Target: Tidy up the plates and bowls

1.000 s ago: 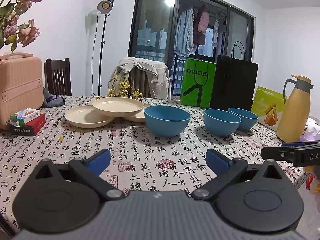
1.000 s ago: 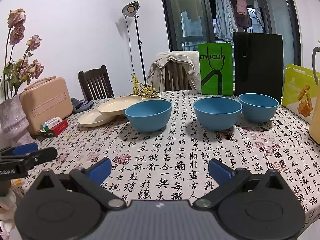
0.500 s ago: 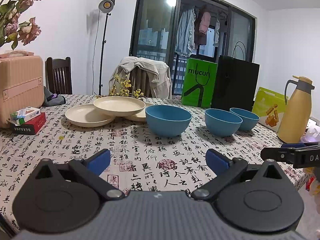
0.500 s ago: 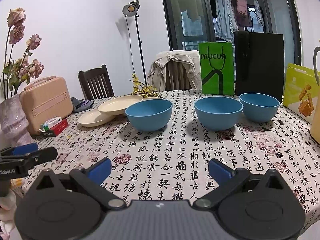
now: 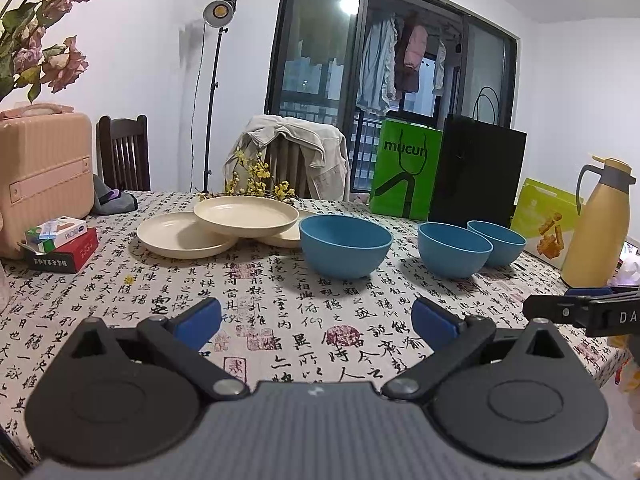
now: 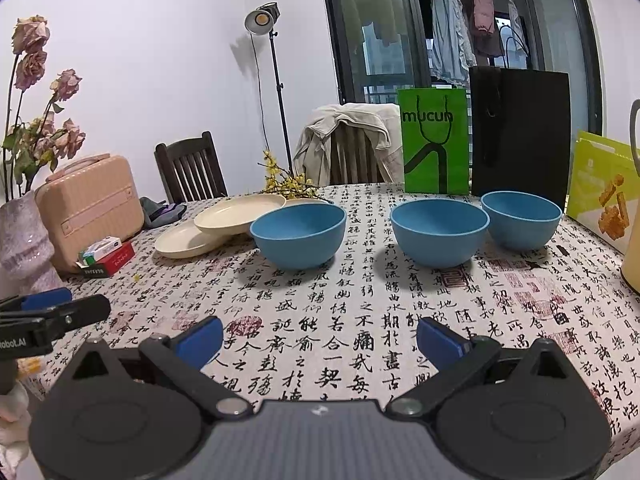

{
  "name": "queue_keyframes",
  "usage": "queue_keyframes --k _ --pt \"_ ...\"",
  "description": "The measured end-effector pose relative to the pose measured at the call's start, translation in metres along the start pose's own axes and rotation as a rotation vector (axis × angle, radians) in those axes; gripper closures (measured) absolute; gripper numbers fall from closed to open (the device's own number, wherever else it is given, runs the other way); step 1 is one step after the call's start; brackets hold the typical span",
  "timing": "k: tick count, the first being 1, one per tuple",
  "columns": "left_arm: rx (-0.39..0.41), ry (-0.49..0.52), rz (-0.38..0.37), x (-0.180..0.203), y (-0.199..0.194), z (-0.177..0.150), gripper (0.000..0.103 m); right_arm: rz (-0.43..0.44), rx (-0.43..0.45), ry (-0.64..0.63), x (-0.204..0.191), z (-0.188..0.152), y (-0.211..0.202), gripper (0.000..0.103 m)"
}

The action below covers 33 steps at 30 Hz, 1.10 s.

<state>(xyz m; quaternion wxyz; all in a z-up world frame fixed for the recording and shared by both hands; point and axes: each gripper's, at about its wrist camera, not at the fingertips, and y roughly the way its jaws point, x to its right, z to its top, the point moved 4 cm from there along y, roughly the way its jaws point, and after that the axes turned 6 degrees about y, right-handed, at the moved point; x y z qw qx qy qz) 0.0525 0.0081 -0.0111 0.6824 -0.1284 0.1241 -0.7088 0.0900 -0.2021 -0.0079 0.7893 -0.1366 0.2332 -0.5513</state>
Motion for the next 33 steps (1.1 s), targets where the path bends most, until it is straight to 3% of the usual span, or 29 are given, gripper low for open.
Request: queue_keyframes --k 33 --pt "0.066 -0.023 0.071 -0.054 0.032 0.057 0.000 0.006 0.080 -0.041 -0.037 0.058 0.044 0.000"
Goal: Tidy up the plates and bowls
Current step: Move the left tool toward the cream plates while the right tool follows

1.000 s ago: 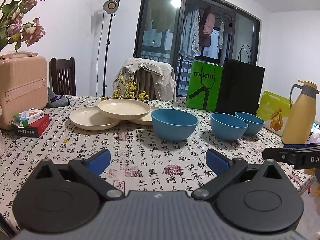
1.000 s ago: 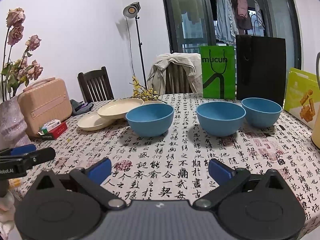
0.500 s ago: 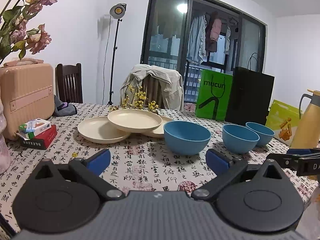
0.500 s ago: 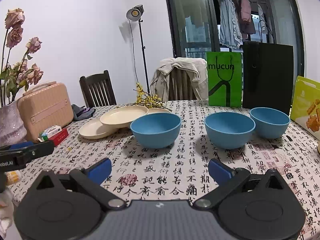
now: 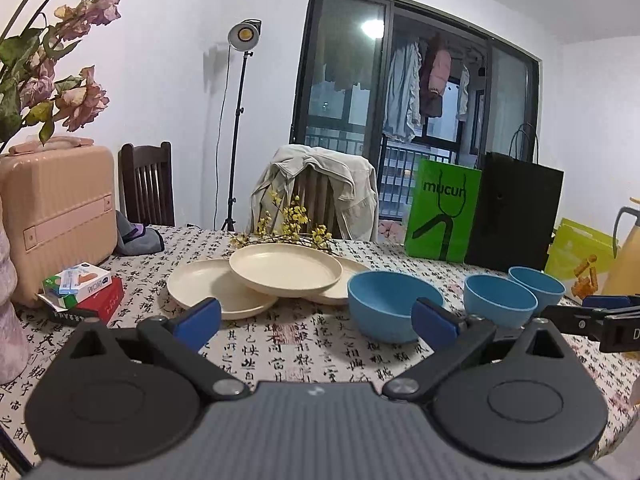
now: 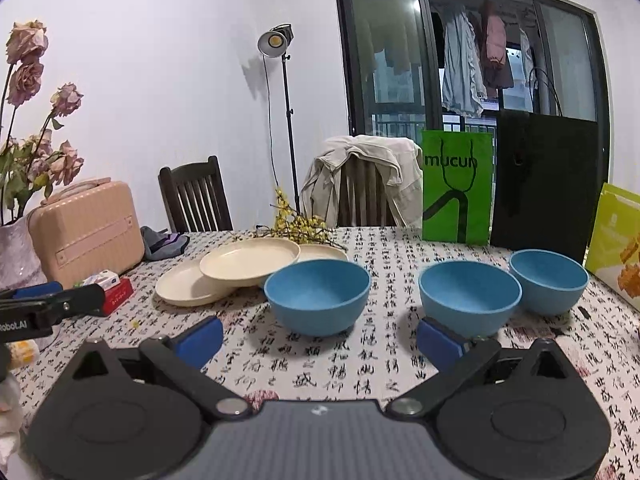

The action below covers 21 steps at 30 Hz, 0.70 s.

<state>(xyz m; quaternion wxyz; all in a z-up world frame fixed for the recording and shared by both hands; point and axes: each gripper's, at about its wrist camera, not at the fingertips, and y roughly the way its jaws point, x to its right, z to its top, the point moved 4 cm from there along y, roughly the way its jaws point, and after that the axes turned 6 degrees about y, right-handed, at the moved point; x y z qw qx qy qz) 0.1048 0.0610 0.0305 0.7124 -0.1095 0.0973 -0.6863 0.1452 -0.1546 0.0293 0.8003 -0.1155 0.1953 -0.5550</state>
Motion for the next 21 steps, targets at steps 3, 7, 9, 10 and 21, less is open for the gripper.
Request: queue_keyframes --k 3,7,9,10,21 --pt "0.000 -0.014 0.007 -0.005 0.005 0.003 0.000 0.018 -0.004 0.012 -0.001 0.005 0.006 0.000" --pt "-0.003 -0.031 0.013 -0.013 0.013 0.006 0.000 0.020 -0.002 0.014 -0.003 0.011 0.016 0.000" --pt "-0.003 -0.035 0.019 -0.016 0.018 0.007 0.000 0.019 -0.005 0.014 -0.004 0.013 0.022 0.000" --pt "-0.001 -0.038 0.021 -0.018 0.020 0.008 0.000 0.018 -0.004 0.014 -0.004 0.014 0.024 0.000" --pt "-0.008 -0.080 0.076 -0.043 0.054 0.017 0.000 0.013 0.004 0.011 -0.008 0.030 0.057 0.000"
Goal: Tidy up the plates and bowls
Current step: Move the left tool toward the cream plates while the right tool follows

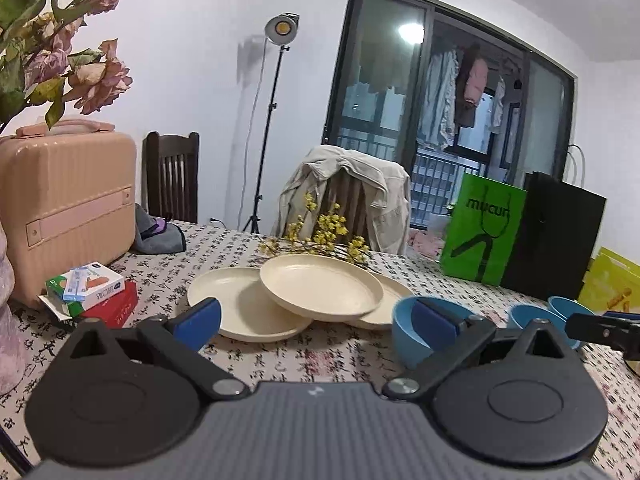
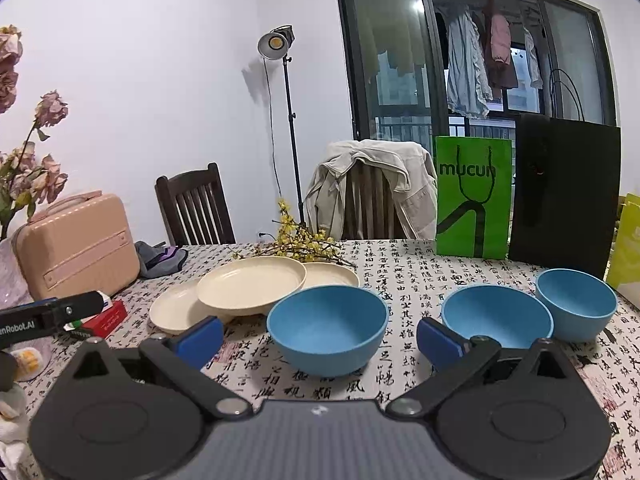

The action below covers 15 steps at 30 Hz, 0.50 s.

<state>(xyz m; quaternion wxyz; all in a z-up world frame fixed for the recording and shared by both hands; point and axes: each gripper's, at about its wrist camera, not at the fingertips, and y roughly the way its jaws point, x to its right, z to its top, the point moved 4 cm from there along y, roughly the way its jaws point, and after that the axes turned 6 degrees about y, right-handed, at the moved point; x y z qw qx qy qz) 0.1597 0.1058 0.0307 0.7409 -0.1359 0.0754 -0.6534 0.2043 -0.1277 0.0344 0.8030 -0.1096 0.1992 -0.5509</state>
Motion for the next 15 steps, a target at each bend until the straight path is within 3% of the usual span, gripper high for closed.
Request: queue_keyframes --k 15 --pt "0.029 -0.007 0.084 -0.011 0.043 0.025 0.000 -0.039 0.012 -0.019 -0.003 0.023 0.056 0.000"
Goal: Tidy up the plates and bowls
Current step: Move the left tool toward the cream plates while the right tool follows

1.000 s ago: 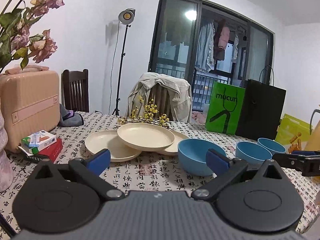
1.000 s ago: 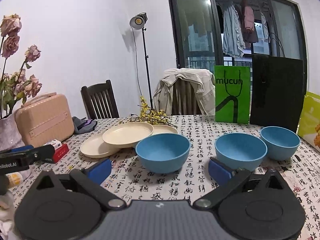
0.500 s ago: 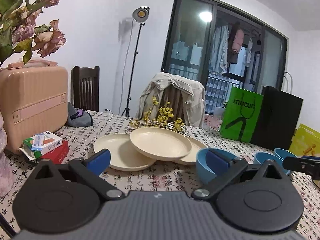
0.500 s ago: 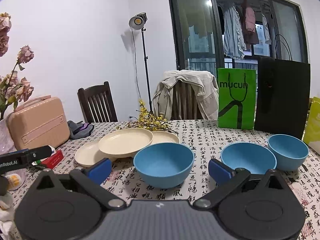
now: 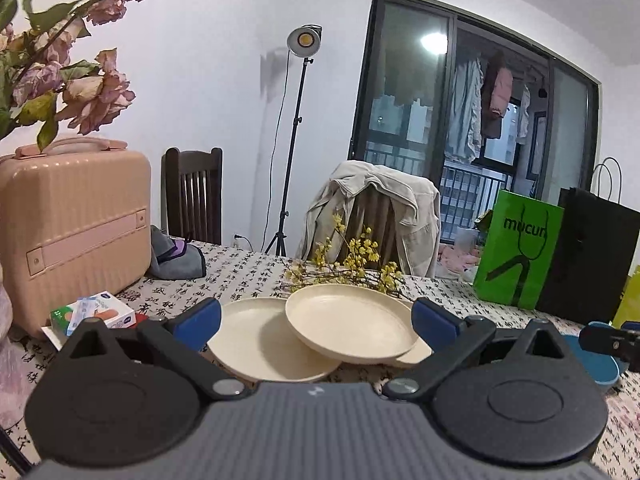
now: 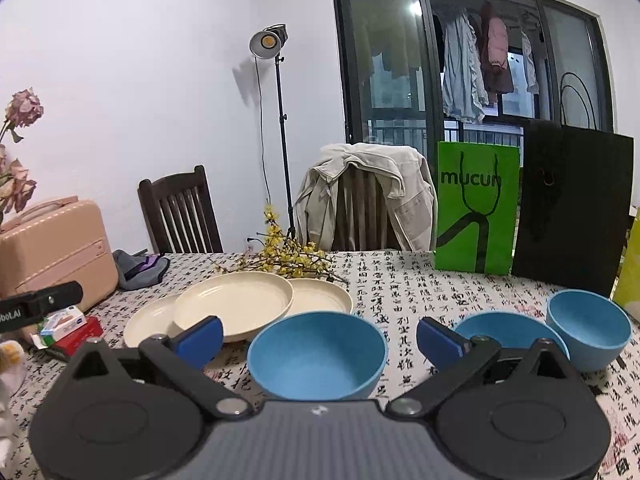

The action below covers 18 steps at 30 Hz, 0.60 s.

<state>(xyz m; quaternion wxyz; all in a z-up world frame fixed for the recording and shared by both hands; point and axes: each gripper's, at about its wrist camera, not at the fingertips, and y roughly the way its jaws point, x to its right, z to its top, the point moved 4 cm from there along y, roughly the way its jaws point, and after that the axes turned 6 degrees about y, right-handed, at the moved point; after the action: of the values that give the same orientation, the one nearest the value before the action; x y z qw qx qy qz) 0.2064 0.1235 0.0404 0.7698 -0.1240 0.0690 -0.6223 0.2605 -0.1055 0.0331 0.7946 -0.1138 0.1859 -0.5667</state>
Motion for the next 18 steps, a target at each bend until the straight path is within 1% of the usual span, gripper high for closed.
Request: queue_keyframes --k 5,11,18 --pt "0.005 0.001 0.012 0.001 0.014 0.008 0.000 -0.009 0.000 -0.010 -0.002 0.006 0.014 0.000" --pt "-0.010 0.003 0.031 0.003 0.033 0.012 0.000 -0.015 0.009 -0.024 -0.005 0.015 0.029 0.000" --pt "-0.028 -0.035 0.043 0.001 0.055 0.020 0.000 -0.017 0.033 -0.057 -0.012 0.025 0.048 0.000"
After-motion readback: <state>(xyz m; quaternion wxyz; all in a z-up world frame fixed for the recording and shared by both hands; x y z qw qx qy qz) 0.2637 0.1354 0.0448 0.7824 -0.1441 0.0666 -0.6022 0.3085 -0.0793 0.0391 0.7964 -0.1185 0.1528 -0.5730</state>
